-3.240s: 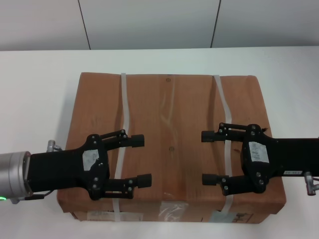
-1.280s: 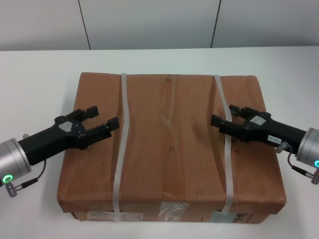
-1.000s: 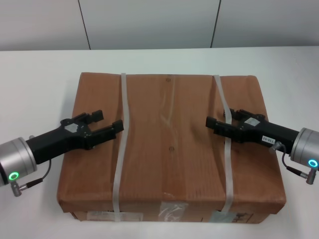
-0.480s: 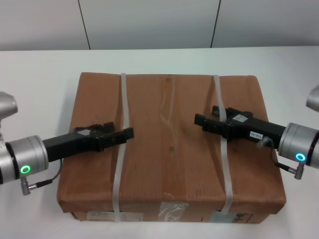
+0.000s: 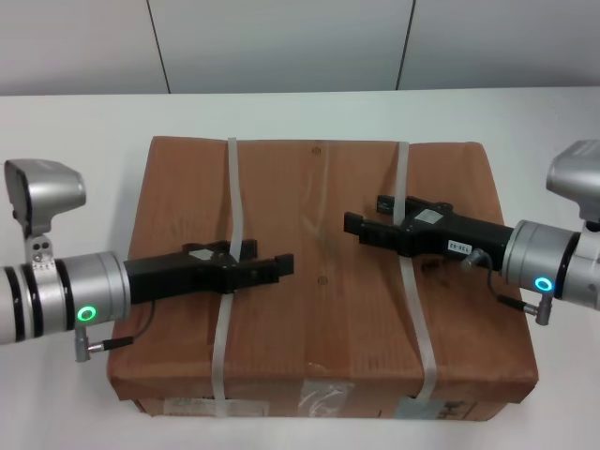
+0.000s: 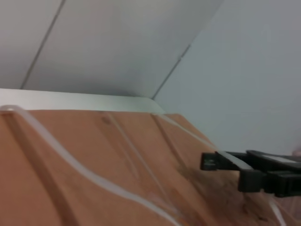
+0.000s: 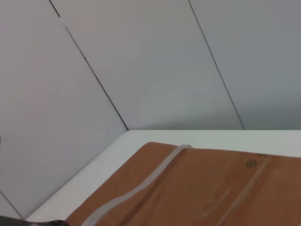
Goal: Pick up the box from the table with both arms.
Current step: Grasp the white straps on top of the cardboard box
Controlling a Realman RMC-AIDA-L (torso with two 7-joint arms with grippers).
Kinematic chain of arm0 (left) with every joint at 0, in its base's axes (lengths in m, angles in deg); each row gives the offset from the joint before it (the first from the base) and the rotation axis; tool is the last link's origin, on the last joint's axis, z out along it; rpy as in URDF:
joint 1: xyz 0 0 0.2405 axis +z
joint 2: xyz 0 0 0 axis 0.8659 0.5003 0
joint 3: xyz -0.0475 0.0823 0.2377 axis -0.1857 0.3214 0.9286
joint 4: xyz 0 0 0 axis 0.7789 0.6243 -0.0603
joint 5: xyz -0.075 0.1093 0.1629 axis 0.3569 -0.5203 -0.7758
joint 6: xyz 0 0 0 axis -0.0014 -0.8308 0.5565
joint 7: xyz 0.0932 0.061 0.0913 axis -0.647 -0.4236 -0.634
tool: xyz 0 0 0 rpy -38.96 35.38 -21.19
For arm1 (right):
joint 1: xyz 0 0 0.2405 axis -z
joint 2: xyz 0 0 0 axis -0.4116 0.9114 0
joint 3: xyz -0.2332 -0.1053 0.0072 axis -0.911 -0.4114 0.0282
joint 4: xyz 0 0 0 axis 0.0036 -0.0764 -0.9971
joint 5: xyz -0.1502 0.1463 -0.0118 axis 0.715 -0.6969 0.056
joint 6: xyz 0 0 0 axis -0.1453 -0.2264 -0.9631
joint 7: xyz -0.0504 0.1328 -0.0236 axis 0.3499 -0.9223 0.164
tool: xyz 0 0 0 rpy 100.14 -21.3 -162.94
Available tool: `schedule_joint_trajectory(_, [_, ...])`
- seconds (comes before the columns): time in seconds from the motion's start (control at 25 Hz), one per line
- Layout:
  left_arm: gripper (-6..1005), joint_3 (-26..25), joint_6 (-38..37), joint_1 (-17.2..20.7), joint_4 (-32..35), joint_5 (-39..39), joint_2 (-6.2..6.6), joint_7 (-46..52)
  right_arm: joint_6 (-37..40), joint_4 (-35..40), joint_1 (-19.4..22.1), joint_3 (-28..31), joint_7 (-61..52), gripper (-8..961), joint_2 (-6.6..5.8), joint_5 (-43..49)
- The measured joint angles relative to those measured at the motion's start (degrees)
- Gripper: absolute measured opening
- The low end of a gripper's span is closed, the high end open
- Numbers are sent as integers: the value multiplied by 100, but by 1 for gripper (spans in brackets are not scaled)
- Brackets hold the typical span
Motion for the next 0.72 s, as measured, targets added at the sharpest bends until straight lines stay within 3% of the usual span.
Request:
schedule_joint_trajectory(0.44, [848, -50, 27, -143, 37, -45, -71, -7, 35, 0, -273, -16, 130, 807, -5, -10])
schedule_joint_trajectory(0.72, [744, -65, 37, -169, 46, -7, -90, -28, 60, -16, -333, -16, 279, 804, -4, -7])
